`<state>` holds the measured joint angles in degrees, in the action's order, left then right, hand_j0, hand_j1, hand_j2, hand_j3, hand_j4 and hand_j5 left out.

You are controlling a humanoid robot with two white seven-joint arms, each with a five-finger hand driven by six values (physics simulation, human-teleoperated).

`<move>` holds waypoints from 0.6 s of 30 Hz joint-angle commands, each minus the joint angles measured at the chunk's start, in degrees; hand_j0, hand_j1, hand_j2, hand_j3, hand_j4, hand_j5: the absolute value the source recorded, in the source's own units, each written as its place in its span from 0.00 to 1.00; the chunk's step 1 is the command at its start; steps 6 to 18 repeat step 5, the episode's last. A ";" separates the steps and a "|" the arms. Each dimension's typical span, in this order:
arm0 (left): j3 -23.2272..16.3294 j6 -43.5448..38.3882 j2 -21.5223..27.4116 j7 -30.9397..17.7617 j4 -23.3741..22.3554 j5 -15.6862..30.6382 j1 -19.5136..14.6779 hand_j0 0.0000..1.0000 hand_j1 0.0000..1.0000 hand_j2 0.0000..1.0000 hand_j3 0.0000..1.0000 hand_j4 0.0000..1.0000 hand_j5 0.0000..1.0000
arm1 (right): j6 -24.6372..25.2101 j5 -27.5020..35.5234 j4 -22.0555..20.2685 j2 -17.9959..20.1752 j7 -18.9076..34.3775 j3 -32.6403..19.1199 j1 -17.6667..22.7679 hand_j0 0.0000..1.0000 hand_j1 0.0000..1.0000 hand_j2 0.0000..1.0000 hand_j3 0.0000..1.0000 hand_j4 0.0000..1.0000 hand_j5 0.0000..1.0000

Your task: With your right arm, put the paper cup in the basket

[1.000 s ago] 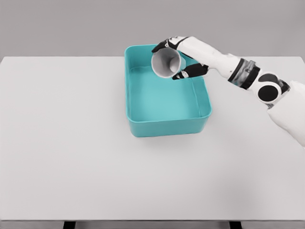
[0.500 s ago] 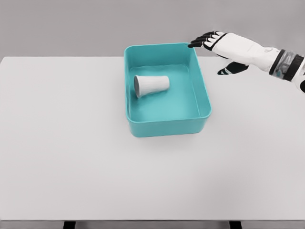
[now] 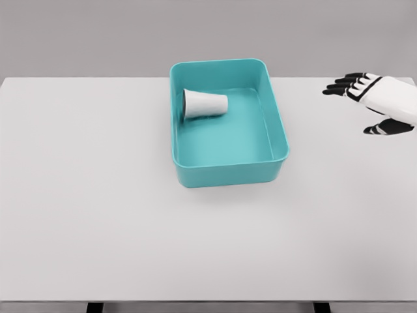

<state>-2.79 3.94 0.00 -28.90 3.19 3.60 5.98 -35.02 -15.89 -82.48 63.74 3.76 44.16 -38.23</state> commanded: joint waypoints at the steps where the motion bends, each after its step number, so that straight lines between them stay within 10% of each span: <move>1: -0.02 0.01 0.00 -0.02 0.06 0.00 0.00 1.00 1.00 1.00 1.00 1.00 1.00 | 0.02 0.33 -0.32 0.16 0.02 -0.39 0.00 1.00 1.00 1.00 1.00 1.00 1.00; 18: -0.02 -0.08 0.00 0.07 -0.11 0.00 0.00 1.00 1.00 1.00 1.00 1.00 1.00 | 0.02 0.33 -0.41 -0.10 0.01 -0.21 0.70 1.00 1.00 1.00 1.00 1.00 1.00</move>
